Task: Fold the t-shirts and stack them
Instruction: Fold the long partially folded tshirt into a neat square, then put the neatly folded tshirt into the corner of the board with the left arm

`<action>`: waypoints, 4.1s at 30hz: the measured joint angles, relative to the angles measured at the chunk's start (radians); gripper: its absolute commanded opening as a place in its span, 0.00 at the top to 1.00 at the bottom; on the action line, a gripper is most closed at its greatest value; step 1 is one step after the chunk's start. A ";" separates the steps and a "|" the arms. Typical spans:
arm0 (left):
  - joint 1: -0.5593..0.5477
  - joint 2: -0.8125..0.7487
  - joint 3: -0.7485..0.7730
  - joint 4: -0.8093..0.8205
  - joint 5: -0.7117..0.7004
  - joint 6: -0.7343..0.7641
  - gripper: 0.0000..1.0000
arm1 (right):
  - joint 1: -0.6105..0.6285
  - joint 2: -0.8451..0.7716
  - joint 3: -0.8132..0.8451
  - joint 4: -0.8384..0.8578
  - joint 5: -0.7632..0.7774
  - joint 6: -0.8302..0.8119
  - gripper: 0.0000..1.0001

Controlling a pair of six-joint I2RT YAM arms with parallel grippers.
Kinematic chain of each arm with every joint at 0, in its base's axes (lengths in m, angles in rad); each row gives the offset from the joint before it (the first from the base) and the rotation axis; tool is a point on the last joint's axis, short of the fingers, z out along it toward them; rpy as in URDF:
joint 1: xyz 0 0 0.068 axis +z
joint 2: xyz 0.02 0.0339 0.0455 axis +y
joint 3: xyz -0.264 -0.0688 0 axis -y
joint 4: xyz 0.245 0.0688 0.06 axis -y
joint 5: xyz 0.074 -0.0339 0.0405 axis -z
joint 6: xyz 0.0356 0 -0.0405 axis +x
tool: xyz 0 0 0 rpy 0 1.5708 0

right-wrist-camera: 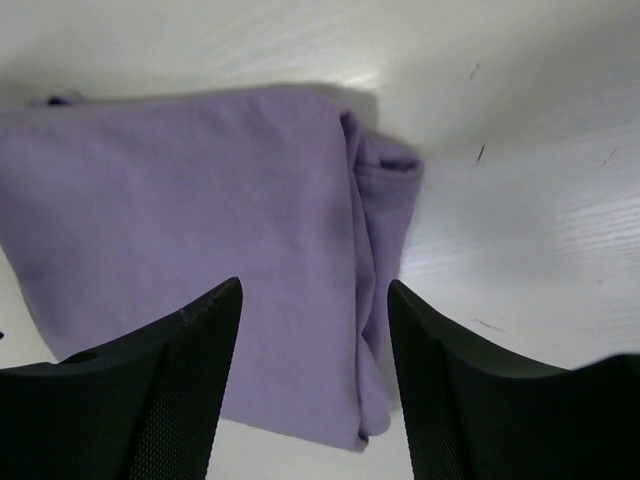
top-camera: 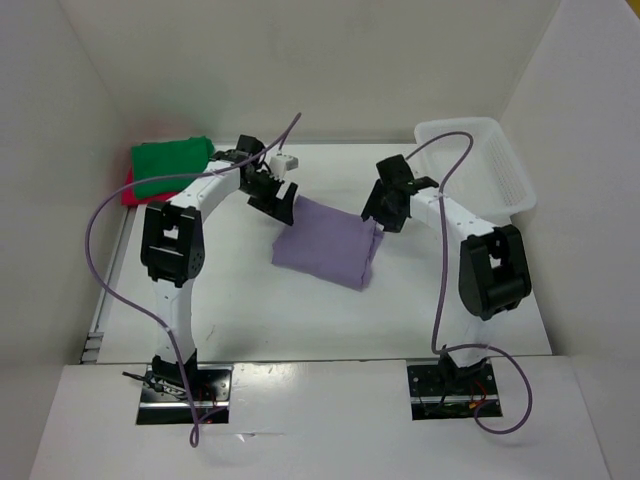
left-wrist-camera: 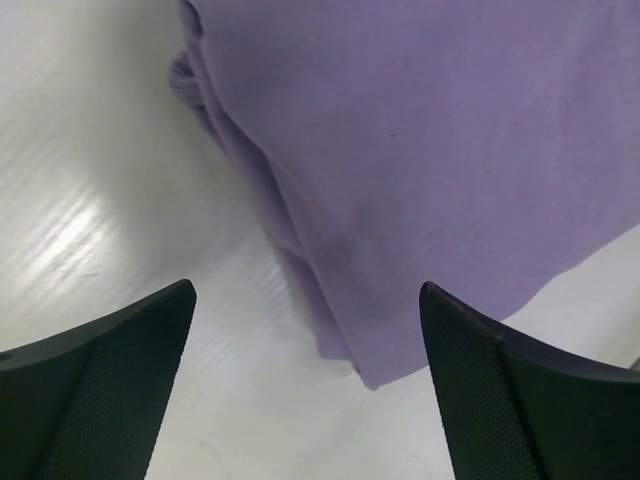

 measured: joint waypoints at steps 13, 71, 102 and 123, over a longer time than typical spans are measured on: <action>0.001 0.073 -0.076 0.015 0.158 0.016 0.00 | 0.000 0.007 -0.190 0.024 -0.136 0.060 0.34; 0.221 0.221 0.678 -0.073 -0.629 0.197 1.00 | -0.116 -0.278 -0.206 -0.049 -0.035 0.004 0.34; 0.541 0.539 1.063 -0.193 -0.504 0.252 0.41 | -0.135 -0.230 -0.223 -0.060 -0.031 -0.043 0.34; 0.541 0.590 1.248 -0.219 -0.678 0.211 0.08 | -0.135 -0.223 -0.221 -0.061 -0.047 -0.055 0.31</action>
